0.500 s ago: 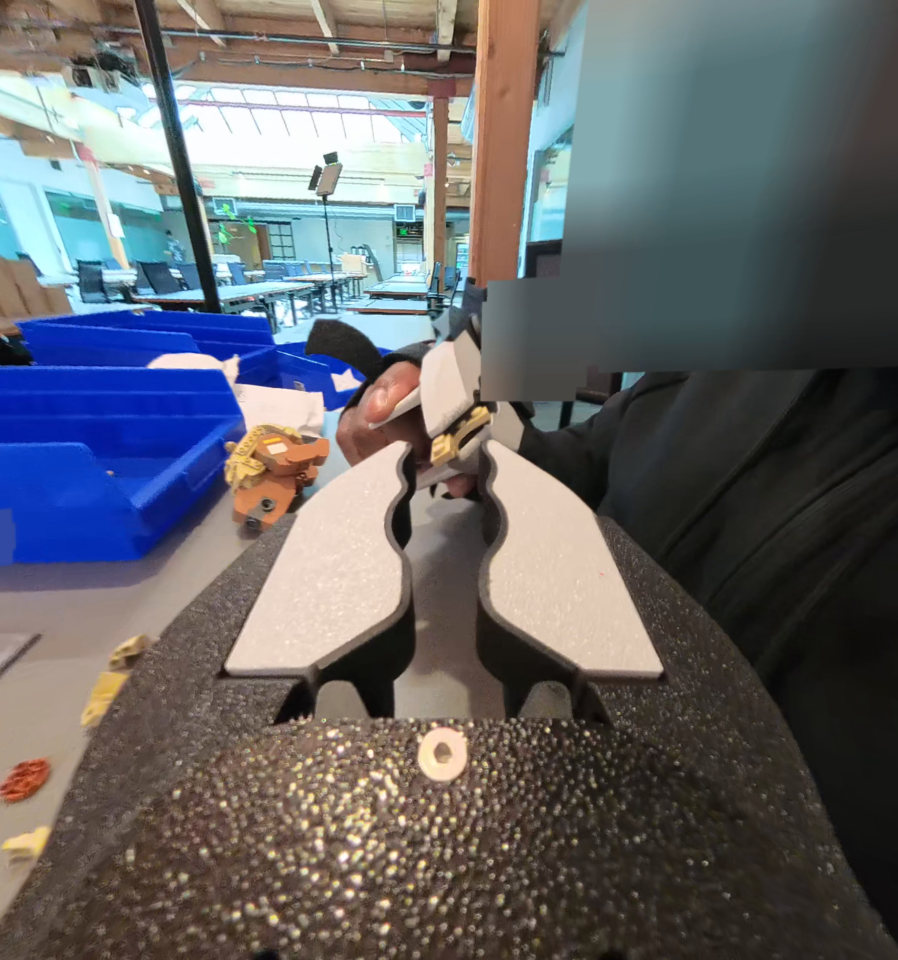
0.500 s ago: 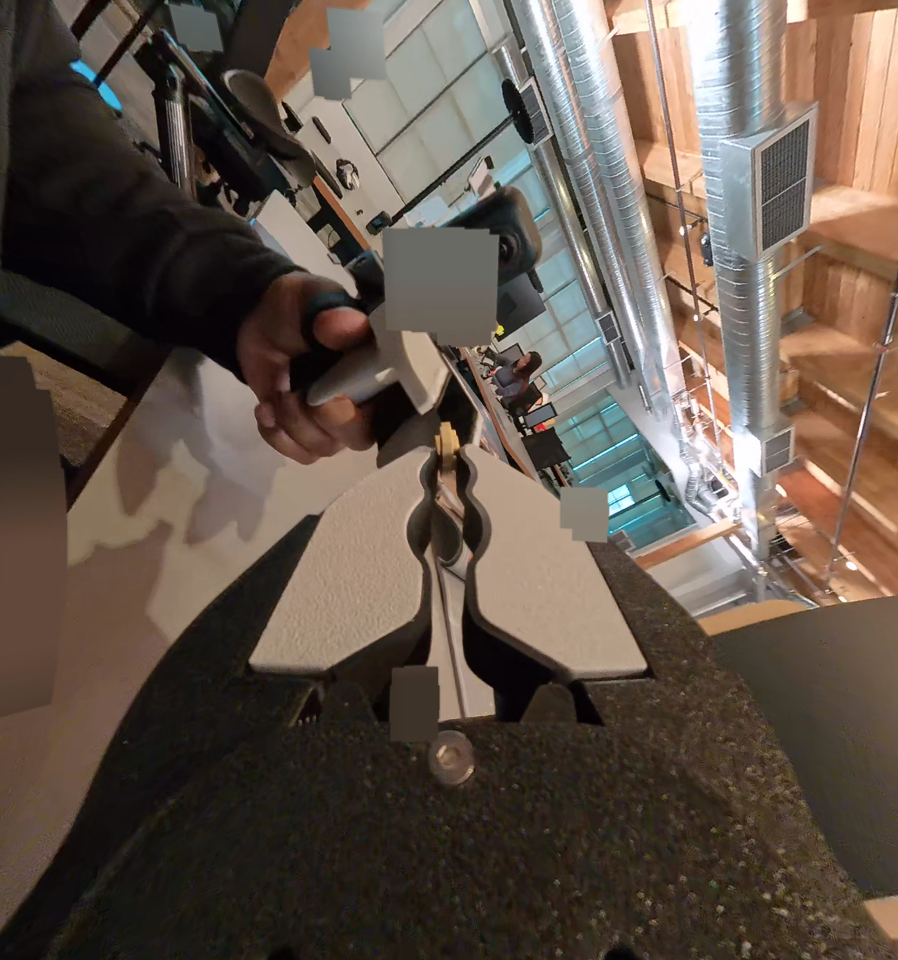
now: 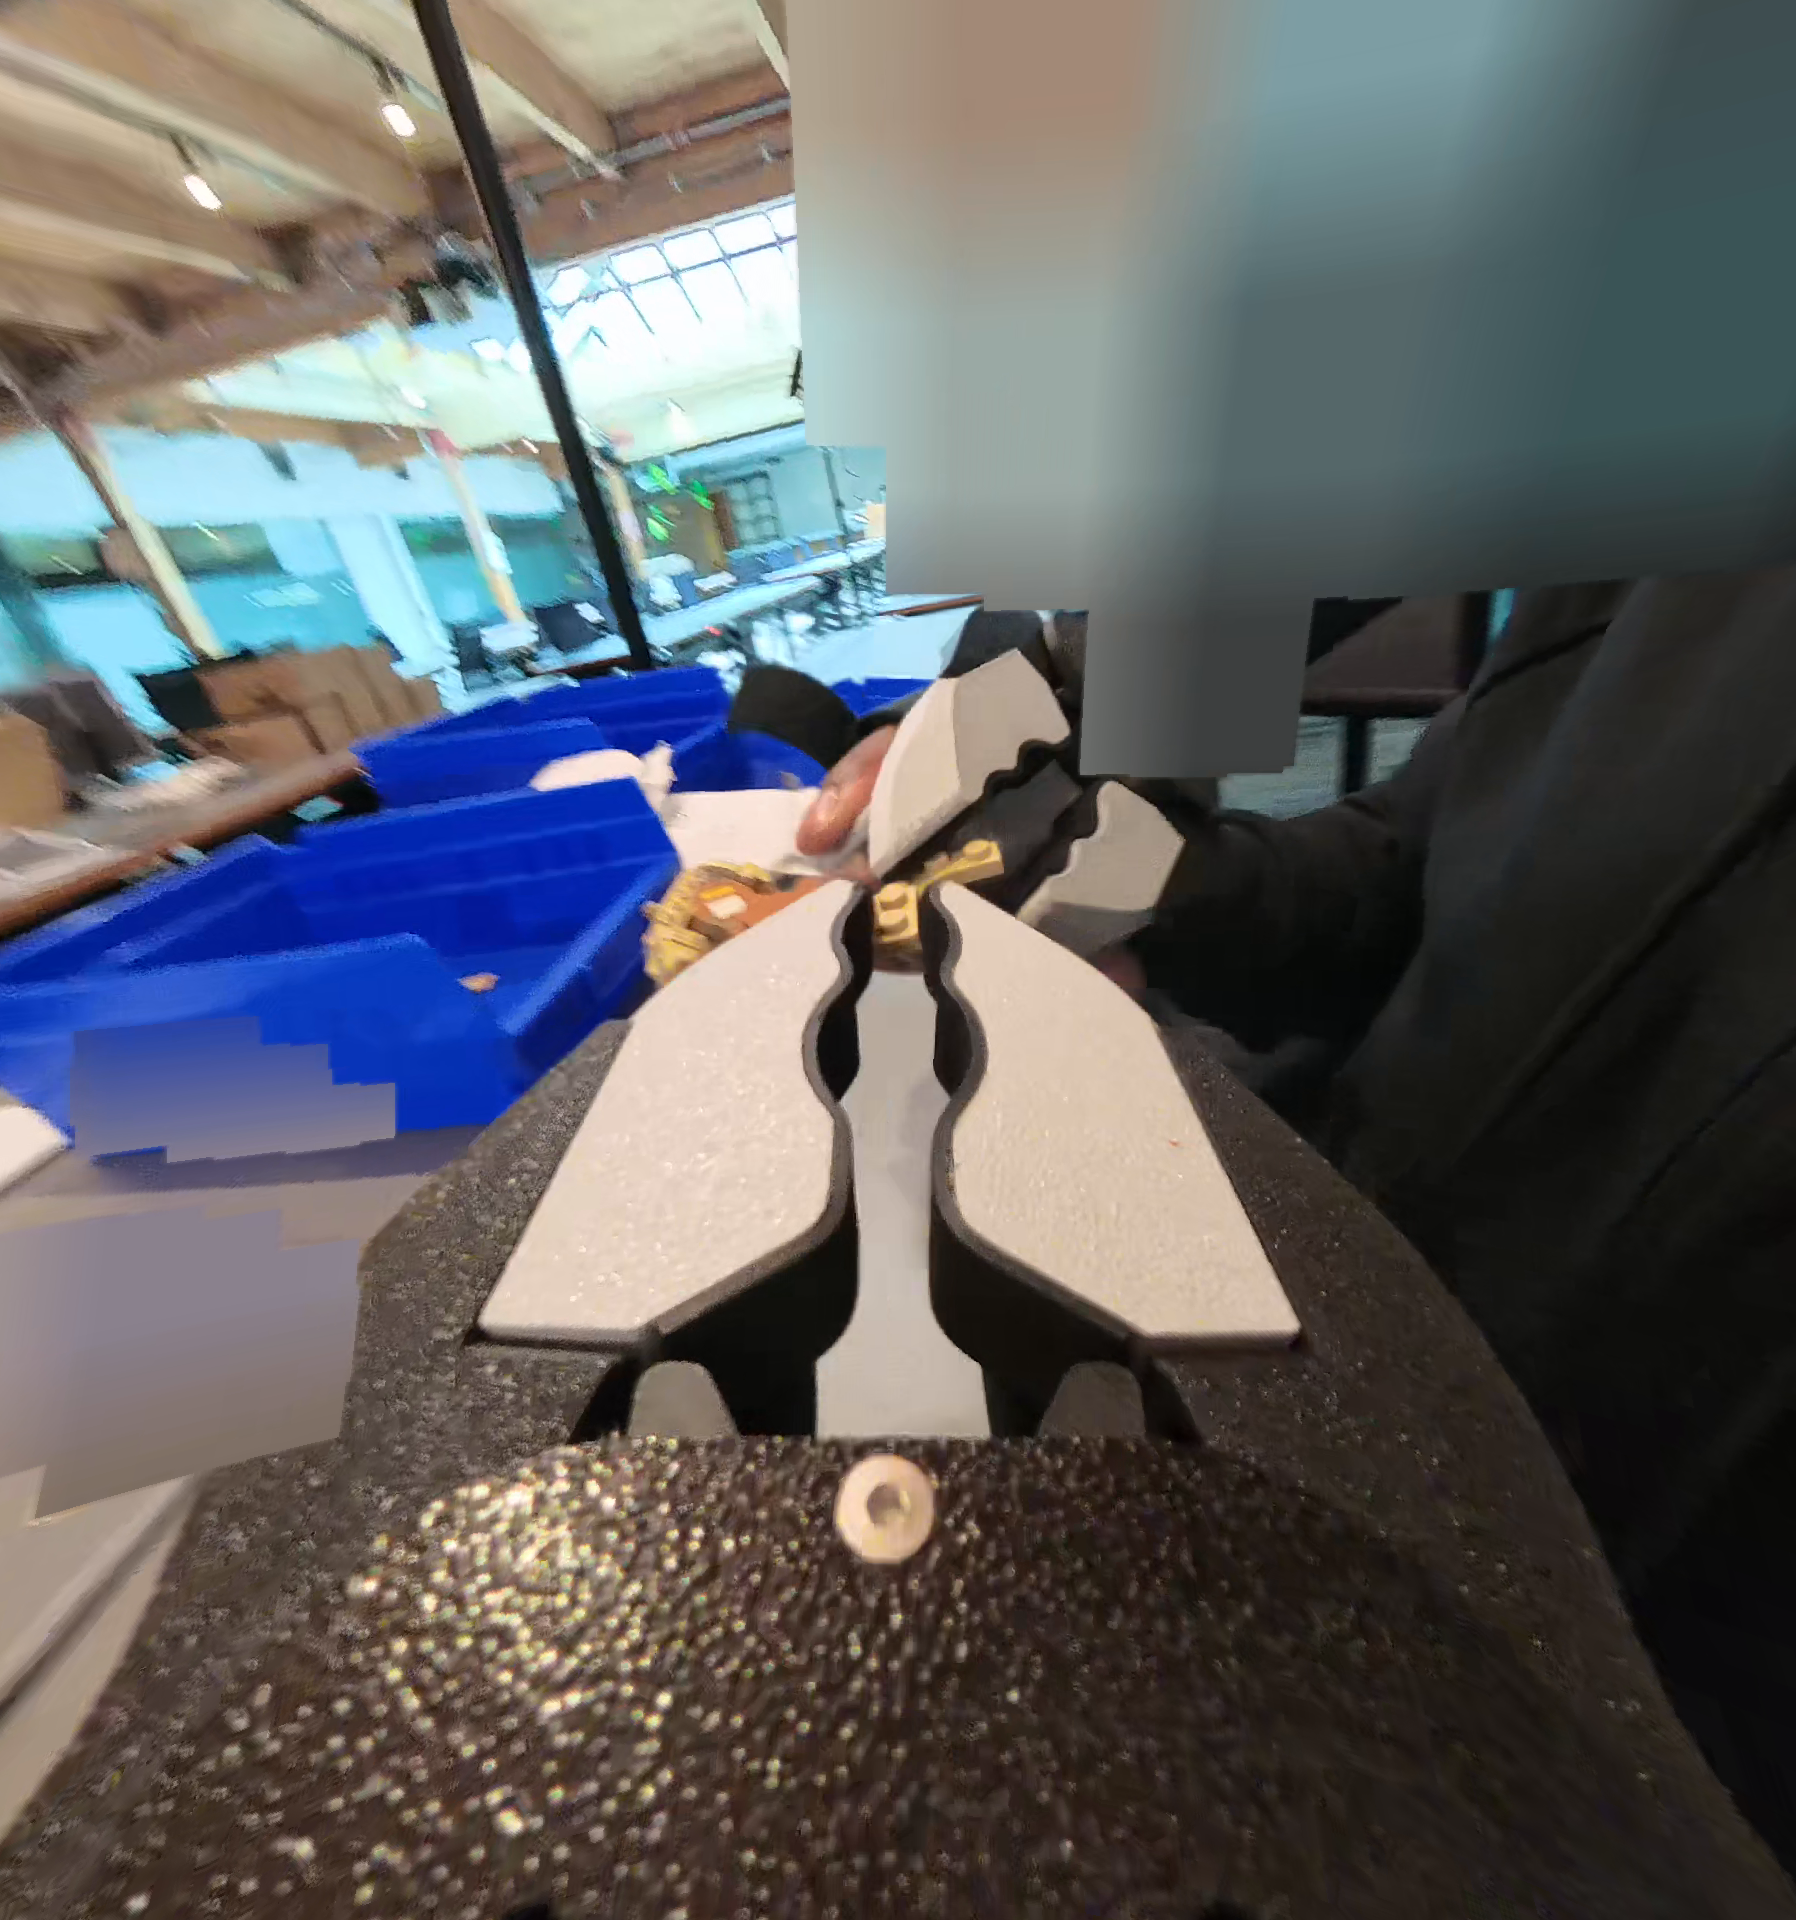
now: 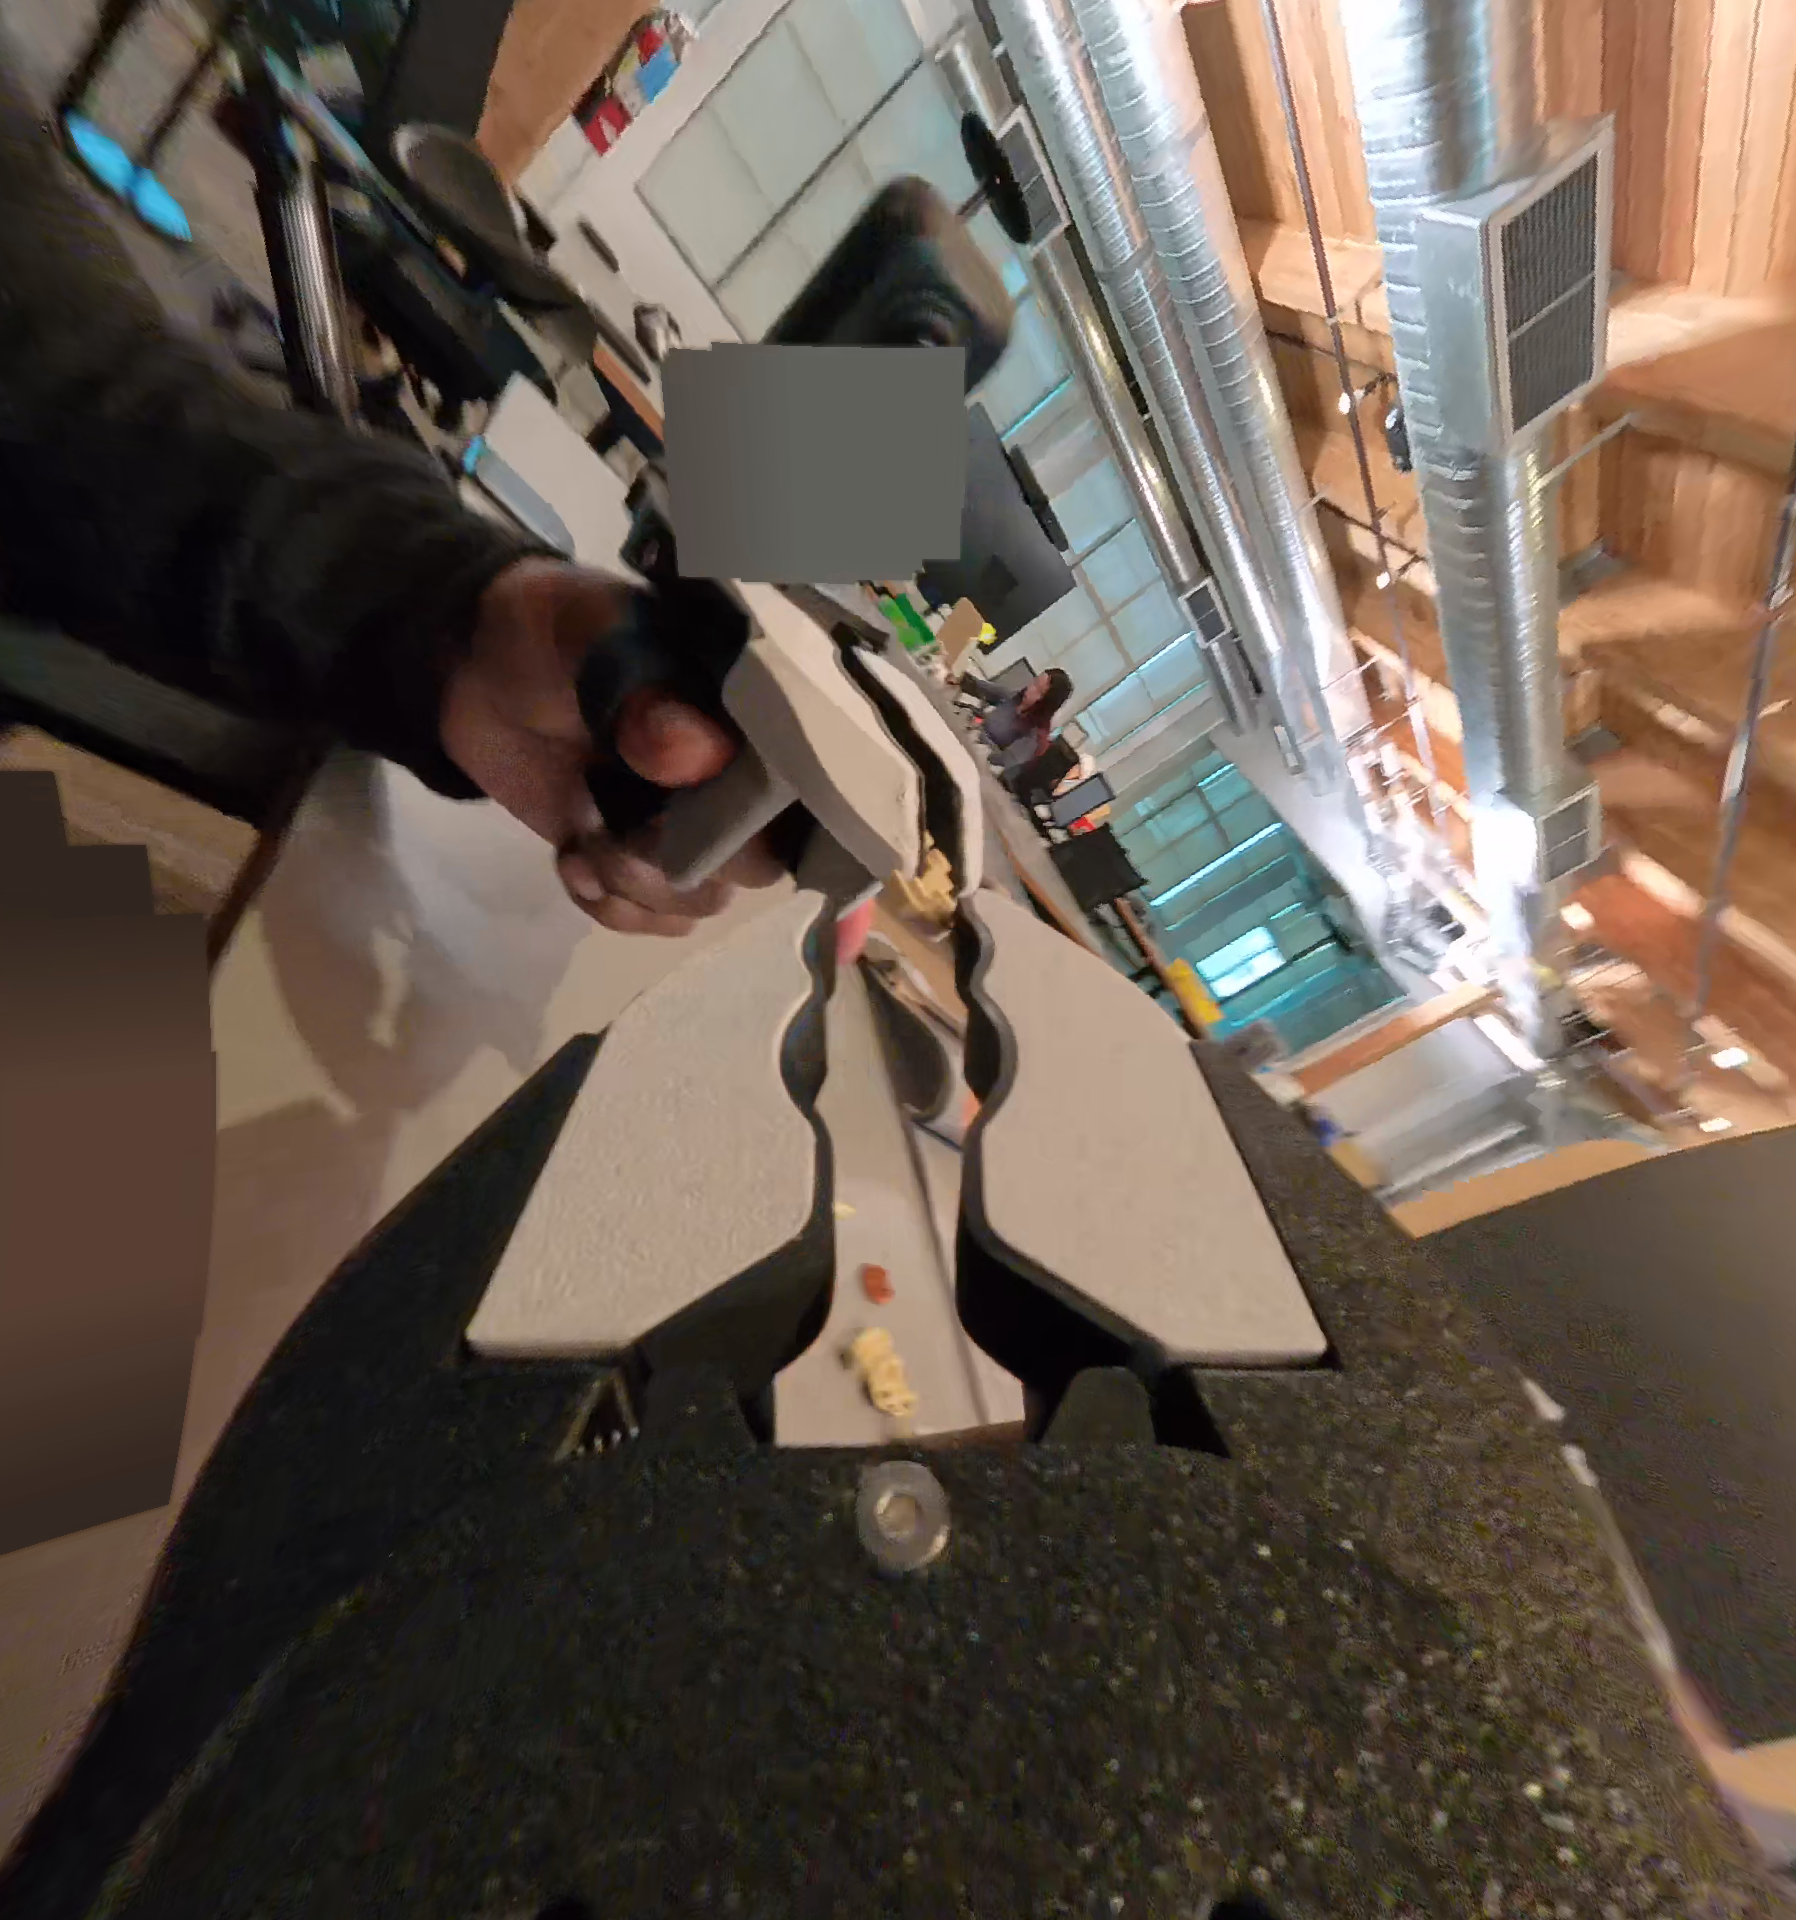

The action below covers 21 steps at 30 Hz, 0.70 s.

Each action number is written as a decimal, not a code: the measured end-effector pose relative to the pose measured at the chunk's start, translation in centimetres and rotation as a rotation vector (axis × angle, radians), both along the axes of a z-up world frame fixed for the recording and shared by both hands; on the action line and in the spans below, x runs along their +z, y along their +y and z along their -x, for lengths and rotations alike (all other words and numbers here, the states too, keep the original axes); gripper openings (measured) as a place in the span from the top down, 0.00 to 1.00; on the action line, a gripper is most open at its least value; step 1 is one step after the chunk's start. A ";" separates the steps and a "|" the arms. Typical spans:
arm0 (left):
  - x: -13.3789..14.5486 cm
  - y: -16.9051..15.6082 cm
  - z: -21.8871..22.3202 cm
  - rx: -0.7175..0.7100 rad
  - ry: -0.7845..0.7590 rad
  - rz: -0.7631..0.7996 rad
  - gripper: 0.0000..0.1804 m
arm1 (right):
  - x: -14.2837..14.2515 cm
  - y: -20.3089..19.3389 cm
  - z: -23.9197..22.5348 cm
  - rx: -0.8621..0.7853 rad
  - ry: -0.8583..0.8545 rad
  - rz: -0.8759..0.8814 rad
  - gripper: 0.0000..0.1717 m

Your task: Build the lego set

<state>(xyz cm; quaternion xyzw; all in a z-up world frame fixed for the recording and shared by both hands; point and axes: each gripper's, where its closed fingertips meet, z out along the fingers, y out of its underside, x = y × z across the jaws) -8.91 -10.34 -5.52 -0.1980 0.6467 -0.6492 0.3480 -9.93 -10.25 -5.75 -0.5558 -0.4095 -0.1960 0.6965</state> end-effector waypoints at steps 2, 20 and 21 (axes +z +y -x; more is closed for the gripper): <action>0.3 0.3 0.3 0.050 -0.110 -0.057 0.95 | 0.0 -0.4 0.1 0.048 0.139 0.040 0.84; -0.5 -0.2 1.0 0.075 -0.272 -0.233 0.95 | -0.7 -0.8 0.9 0.184 0.453 0.149 0.90; -0.5 -0.2 1.0 0.078 -0.268 -0.231 0.95 | -0.7 -0.7 0.9 0.174 0.449 0.141 0.90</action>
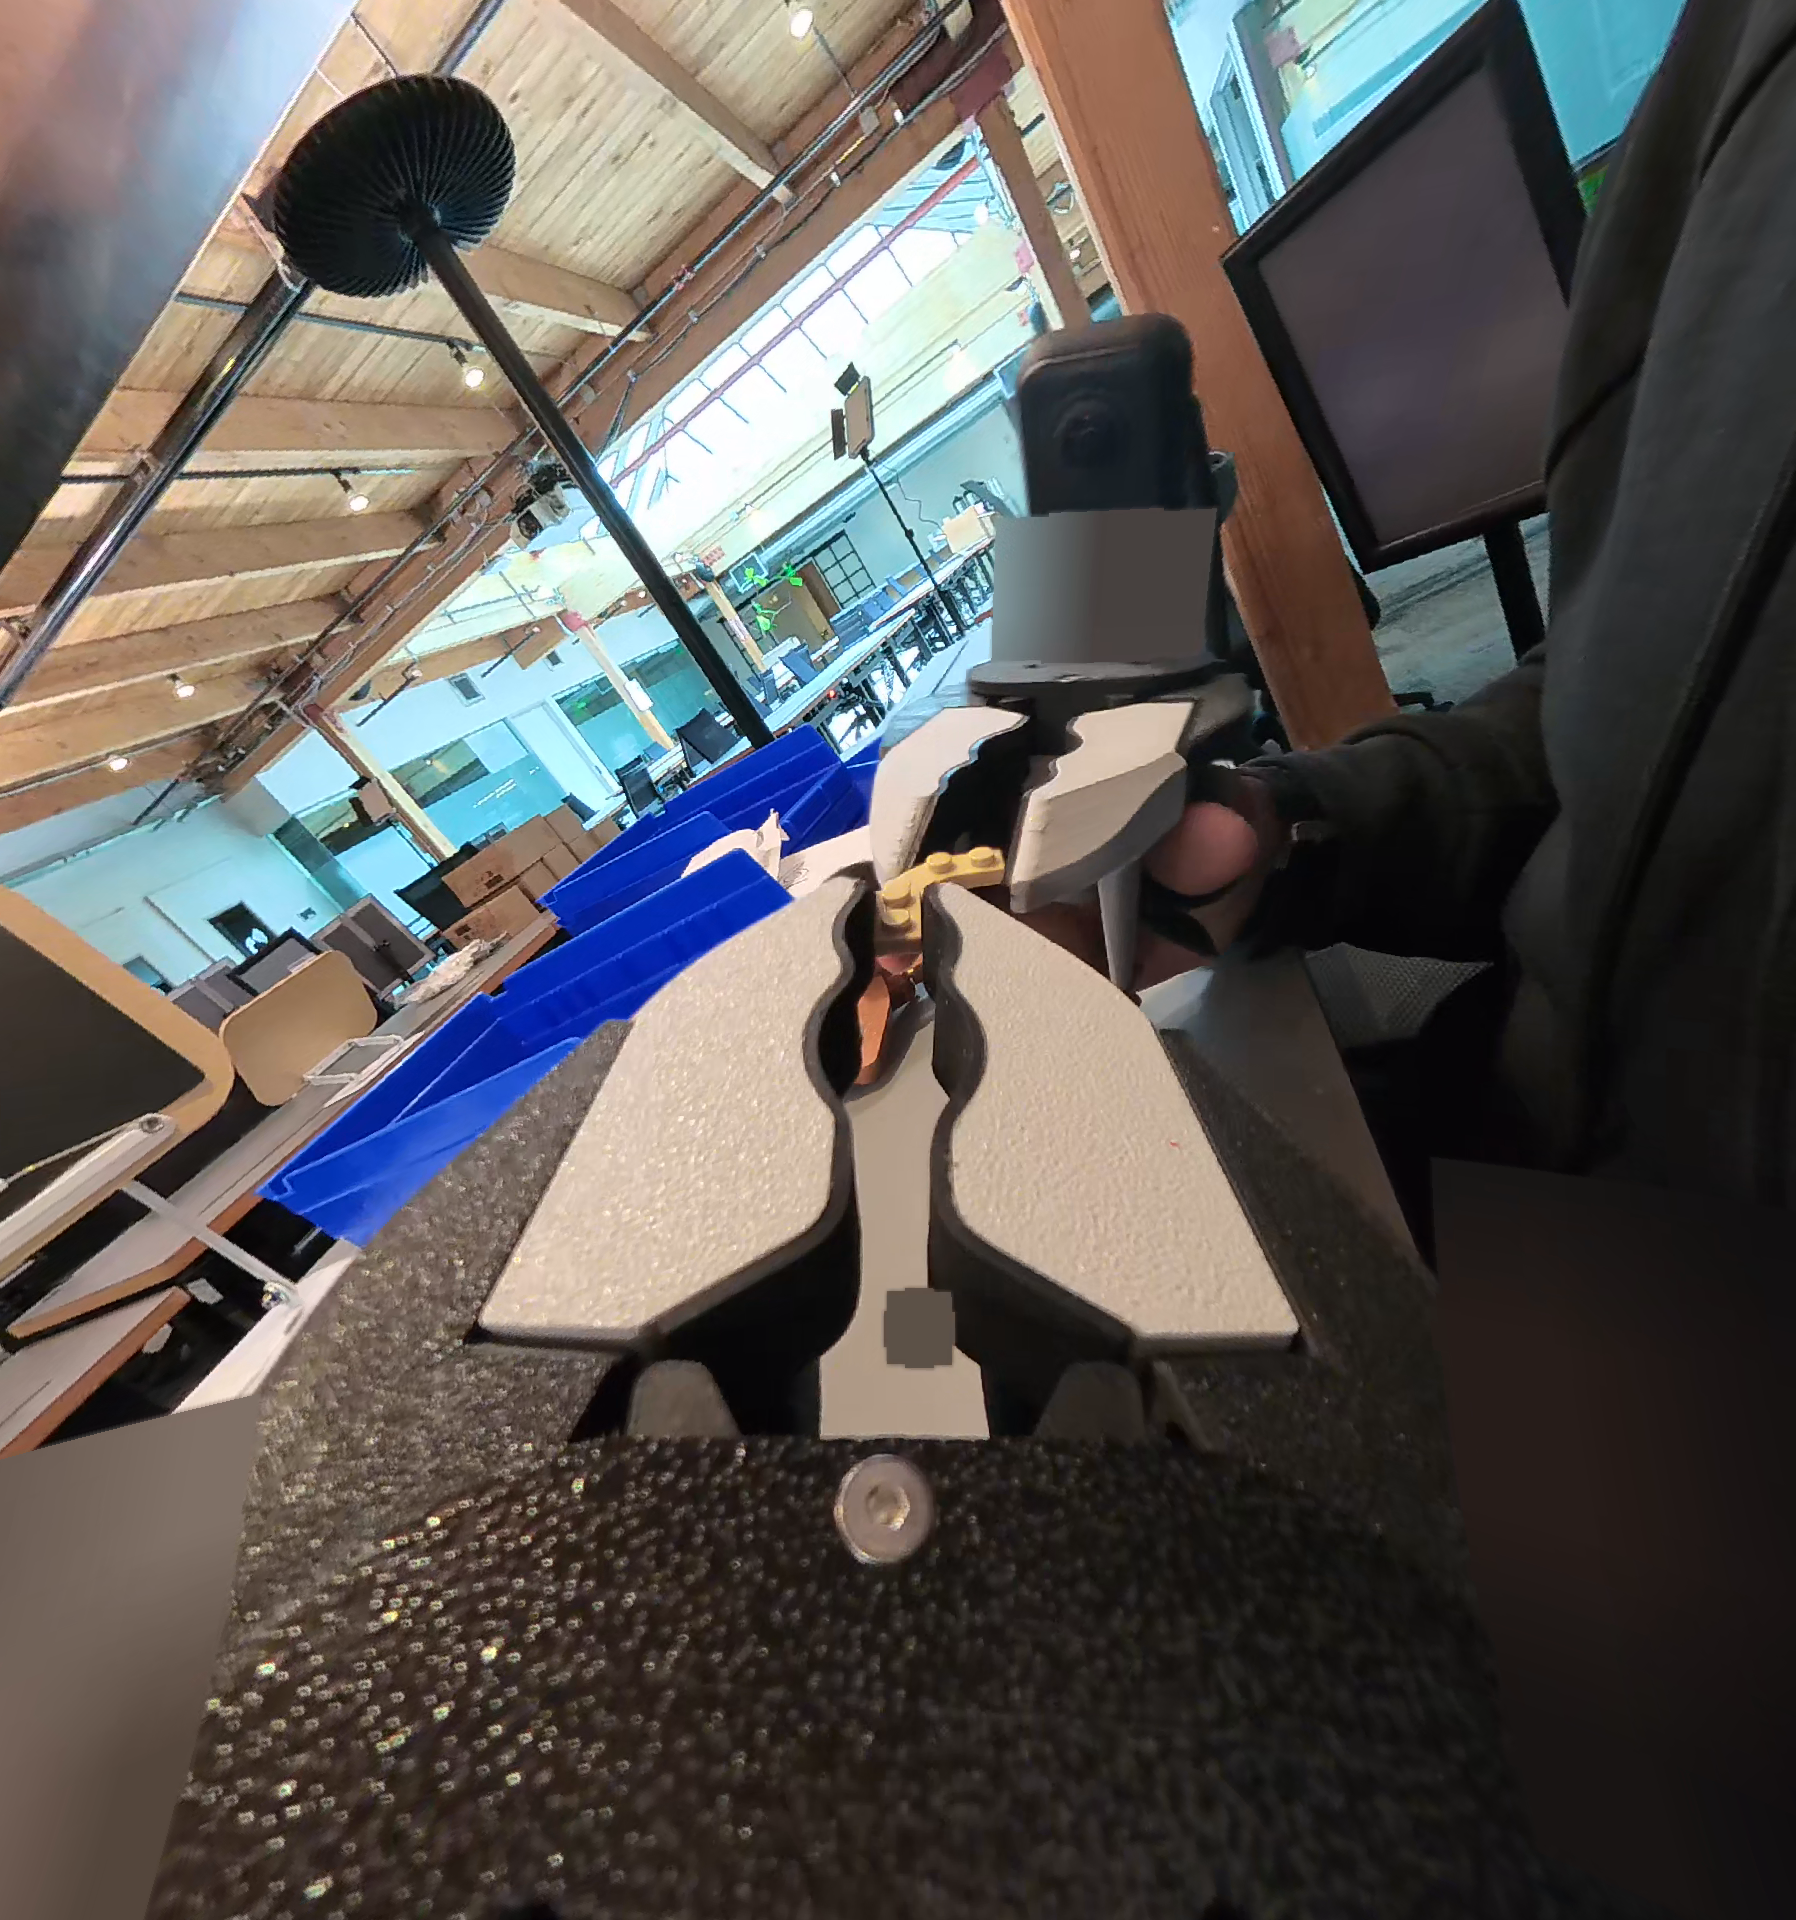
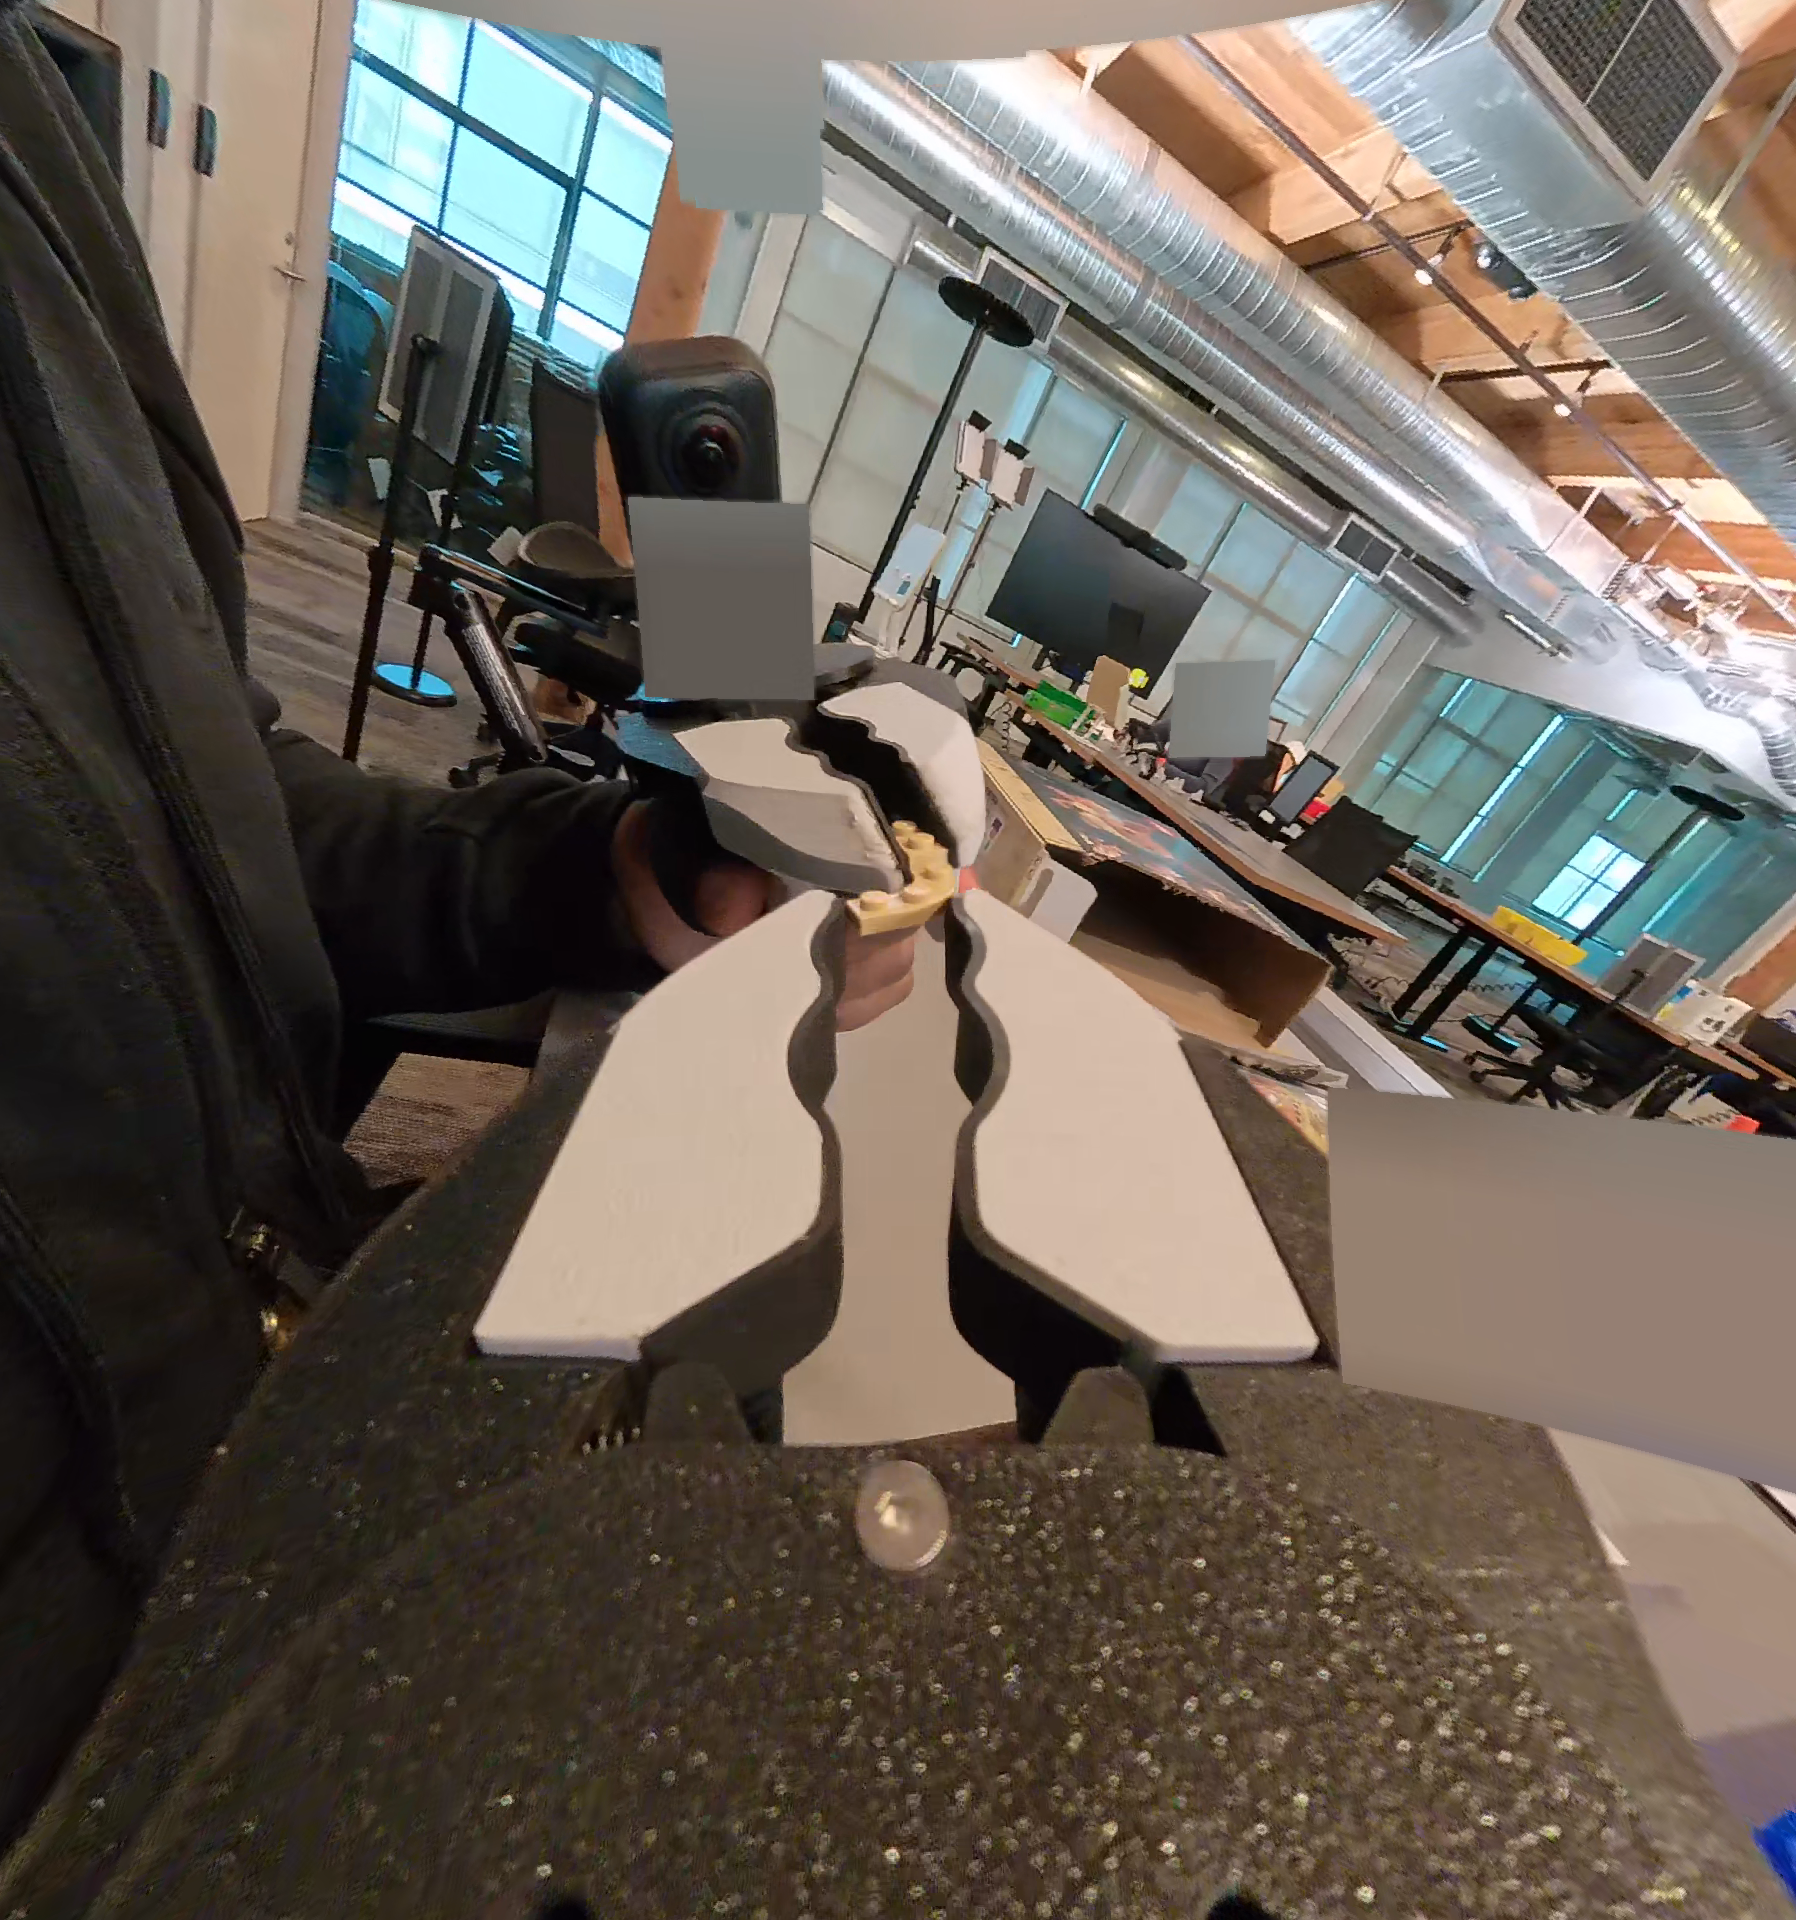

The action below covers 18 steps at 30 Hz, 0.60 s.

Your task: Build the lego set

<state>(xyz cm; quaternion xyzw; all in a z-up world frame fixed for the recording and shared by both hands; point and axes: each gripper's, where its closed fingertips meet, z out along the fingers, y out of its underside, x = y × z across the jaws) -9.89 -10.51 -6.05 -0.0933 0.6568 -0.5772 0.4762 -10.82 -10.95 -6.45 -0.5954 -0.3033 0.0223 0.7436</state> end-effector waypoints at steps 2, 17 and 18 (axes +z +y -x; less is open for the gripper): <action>0.0 0.0 0.0 0.005 0.001 -0.001 0.95 | -0.1 0.1 0.0 -0.016 -0.013 -0.008 0.90; -0.3 0.5 -0.4 0.043 0.019 0.005 0.95 | -0.6 0.0 -0.5 -0.070 -0.036 -0.005 0.87; -0.4 0.6 -0.4 0.042 0.023 0.009 0.95 | -0.7 0.0 -0.8 -0.083 -0.034 0.004 0.86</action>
